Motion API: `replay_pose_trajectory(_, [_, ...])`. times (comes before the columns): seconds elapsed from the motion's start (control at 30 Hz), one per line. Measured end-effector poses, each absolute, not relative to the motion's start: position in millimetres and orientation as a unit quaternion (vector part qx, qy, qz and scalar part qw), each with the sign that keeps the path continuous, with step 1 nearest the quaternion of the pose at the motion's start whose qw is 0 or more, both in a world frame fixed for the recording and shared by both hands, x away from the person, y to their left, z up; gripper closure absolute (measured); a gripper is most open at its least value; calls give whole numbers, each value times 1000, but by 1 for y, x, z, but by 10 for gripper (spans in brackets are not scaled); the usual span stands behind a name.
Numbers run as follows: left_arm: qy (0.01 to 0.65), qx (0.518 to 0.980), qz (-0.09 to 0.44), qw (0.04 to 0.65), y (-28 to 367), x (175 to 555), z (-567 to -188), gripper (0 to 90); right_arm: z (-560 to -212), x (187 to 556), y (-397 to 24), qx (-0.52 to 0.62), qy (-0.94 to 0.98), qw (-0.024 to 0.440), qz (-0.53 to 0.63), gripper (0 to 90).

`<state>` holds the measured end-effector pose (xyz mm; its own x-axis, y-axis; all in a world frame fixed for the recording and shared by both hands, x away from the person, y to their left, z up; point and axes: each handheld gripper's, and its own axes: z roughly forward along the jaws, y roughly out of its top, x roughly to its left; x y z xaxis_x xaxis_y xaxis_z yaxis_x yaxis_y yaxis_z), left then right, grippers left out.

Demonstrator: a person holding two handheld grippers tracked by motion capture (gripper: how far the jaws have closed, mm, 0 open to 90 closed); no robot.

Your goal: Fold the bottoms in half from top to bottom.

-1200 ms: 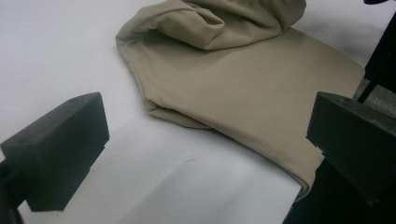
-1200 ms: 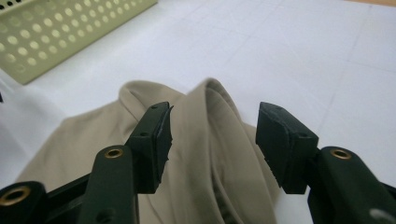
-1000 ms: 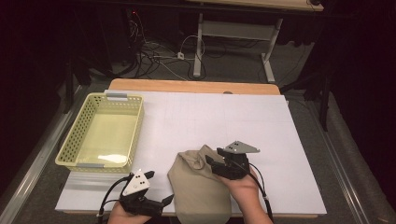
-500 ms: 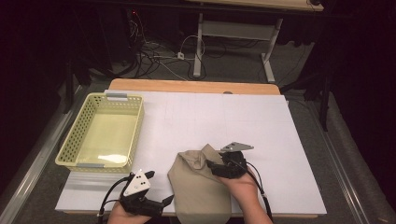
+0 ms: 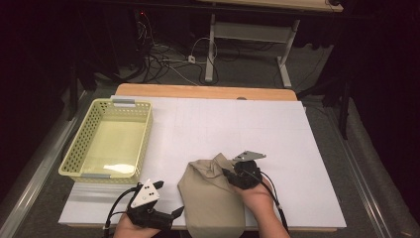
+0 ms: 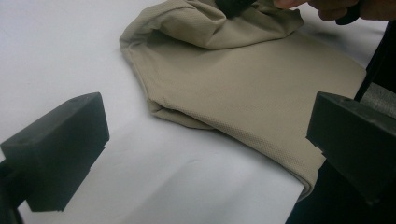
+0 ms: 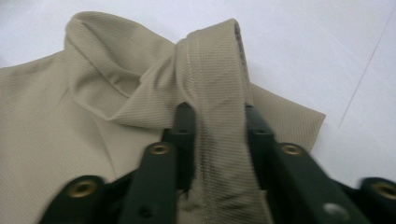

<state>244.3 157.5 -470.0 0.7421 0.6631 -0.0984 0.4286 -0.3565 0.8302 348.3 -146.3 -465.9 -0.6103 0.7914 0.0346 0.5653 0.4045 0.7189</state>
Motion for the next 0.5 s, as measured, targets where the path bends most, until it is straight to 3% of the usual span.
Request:
replay_pose_trajectory(0.17, [336, 813, 129, 458, 158, 244, -469, 0, -464, 344, -145, 400, 826, 162, 363, 839])
replay_pose_trajectory(0.5, [337, 814, 127, 457, 157, 245, -471, 0, -457, 322, -145, 377, 820, 178, 392, 857])
